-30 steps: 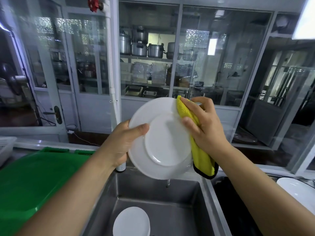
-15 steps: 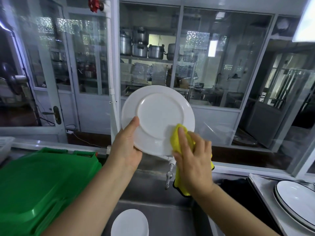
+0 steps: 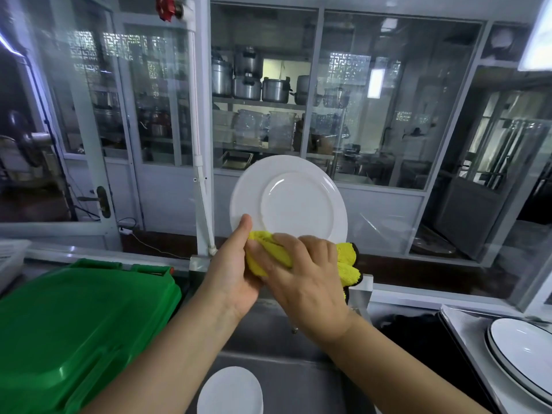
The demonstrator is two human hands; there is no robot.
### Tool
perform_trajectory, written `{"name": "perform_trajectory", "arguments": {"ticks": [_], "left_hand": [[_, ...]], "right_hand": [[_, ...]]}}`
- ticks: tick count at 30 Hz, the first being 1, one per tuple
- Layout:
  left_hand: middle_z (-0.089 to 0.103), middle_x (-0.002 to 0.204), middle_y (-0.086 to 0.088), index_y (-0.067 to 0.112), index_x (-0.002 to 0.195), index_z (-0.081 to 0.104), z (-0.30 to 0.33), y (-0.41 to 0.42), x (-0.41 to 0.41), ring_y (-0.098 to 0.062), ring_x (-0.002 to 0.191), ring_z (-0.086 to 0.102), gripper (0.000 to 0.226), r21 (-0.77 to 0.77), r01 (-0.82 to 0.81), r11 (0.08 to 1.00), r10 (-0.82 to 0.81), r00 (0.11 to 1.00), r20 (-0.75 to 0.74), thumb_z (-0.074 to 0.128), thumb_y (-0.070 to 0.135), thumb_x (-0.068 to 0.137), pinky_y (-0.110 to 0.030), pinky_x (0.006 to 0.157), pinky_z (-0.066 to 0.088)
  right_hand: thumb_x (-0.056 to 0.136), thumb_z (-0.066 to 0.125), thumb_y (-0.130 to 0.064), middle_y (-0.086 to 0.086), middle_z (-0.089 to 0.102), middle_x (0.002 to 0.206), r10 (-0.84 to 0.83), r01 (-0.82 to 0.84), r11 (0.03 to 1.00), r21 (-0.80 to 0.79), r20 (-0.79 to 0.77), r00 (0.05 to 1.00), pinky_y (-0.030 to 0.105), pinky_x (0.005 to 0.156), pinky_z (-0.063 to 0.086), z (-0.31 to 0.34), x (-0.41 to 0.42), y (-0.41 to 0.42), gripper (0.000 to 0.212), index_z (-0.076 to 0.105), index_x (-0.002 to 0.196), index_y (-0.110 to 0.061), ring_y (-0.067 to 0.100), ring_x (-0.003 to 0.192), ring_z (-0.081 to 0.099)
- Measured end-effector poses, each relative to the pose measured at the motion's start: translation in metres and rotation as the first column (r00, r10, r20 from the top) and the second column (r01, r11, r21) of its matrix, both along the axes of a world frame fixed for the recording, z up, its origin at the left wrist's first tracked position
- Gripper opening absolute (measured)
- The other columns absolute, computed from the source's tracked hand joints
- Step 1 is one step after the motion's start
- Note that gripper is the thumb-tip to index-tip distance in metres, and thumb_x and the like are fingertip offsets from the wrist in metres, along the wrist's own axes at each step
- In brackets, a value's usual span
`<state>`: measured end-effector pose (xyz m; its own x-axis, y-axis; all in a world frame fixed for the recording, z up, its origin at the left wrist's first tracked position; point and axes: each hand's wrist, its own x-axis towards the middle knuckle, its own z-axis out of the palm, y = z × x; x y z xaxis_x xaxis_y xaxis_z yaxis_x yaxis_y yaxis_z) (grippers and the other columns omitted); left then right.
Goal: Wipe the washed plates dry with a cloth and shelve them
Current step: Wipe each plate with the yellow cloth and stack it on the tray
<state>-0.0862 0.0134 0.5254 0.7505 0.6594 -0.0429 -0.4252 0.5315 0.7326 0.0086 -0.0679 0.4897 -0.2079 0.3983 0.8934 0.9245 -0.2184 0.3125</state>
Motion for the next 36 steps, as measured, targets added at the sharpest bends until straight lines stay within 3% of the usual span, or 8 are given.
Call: {"name": "perform_trajectory", "arguments": {"ticks": [3,8,13,16,23,27,31,36], "left_hand": [[0.070,0.109,-0.014,0.007,0.118,0.062,0.001,0.002,-0.003,-0.027,0.098,0.069,0.052,-0.011,-0.006,1.000,0.006,1.000,0.025,0.051,0.049,0.088,-0.038,0.076,0.057],[0.072,0.108,-0.007,0.012,0.122,0.059,0.003,0.007,-0.006,-0.020,0.096,0.070,0.048,0.046,-0.063,0.997,0.059,0.995,0.077,0.048,0.046,0.089,-0.031,0.066,0.059],[0.069,0.109,-0.001,0.024,0.115,0.057,0.003,0.013,-0.010,-0.019,0.101,0.063,0.033,0.171,-0.207,0.963,0.210,0.978,-0.003,0.048,0.046,0.092,-0.033,0.074,0.053],[0.069,0.098,0.000,0.025,0.097,0.058,0.002,0.005,-0.009,-0.018,0.093,0.064,0.018,0.242,-0.217,0.946,0.236,0.970,-0.053,0.050,0.041,0.093,-0.031,0.069,0.051],[0.075,0.088,-0.002,0.020,0.090,0.068,0.003,-0.004,-0.001,-0.025,0.092,0.068,0.020,0.374,-0.184,0.909,0.219,0.974,-0.053,0.054,0.034,0.091,-0.038,0.078,0.054],[0.075,0.087,-0.005,0.020,0.092,0.069,0.006,-0.001,-0.005,-0.023,0.085,0.070,0.022,0.384,-0.188,0.904,0.210,0.977,-0.017,0.054,0.036,0.089,-0.037,0.072,0.055],[0.075,0.077,0.003,0.019,0.089,0.065,0.005,0.001,-0.012,-0.014,0.072,0.070,0.019,0.419,-0.214,0.882,0.240,0.971,-0.008,0.051,0.030,0.093,-0.025,0.057,0.054],[0.073,0.071,0.007,0.018,0.086,0.065,0.002,0.005,-0.016,-0.010,0.066,0.068,0.015,0.455,-0.184,0.871,0.232,0.971,-0.052,0.053,0.026,0.093,-0.024,0.056,0.052]], "right_hand": [[0.088,0.066,-0.024,-0.001,0.049,0.121,0.054,-0.053,0.998,-0.020,0.068,0.996,0.042,0.073,0.043,-0.004,0.004,-0.003,0.039,0.061,0.125,-0.034,0.025,0.091,0.049],[0.088,0.064,-0.017,0.003,0.048,0.122,0.157,-0.154,0.987,-0.039,0.102,0.982,0.042,0.075,0.047,-0.011,0.029,-0.016,0.042,0.054,0.127,-0.028,0.026,0.092,0.048],[0.090,0.053,-0.022,0.004,0.045,0.116,0.152,-0.150,0.988,0.024,-0.242,0.958,0.034,0.085,0.039,-0.008,0.057,-0.028,0.037,0.055,0.127,-0.026,0.024,0.096,0.038],[0.092,0.048,-0.028,0.010,0.049,0.116,0.093,-0.083,0.996,0.042,-0.414,0.905,0.040,0.086,0.042,0.008,0.062,-0.024,0.037,0.061,0.127,-0.021,0.026,0.099,0.037],[0.095,0.050,-0.038,0.010,0.052,0.118,0.100,-0.106,0.994,-0.020,-0.204,0.974,0.041,0.085,0.039,0.034,0.033,-0.013,0.042,0.057,0.133,-0.020,0.029,0.097,0.041],[0.097,0.050,-0.038,0.002,0.045,0.123,0.179,-0.188,0.978,-0.087,-0.106,0.978,0.043,0.082,0.043,0.012,0.026,-0.016,0.039,0.048,0.134,-0.024,0.028,0.096,0.045],[0.098,0.050,-0.035,0.001,0.046,0.122,0.201,-0.205,0.970,-0.130,-0.043,0.979,0.038,0.085,0.043,-0.004,0.046,-0.026,0.032,0.051,0.129,-0.024,0.025,0.096,0.043],[0.098,0.046,-0.037,0.006,0.046,0.118,0.147,-0.147,0.989,0.026,-0.320,0.936,0.027,0.093,0.036,0.021,0.063,-0.031,0.037,0.051,0.131,-0.023,0.027,0.098,0.040]]}}
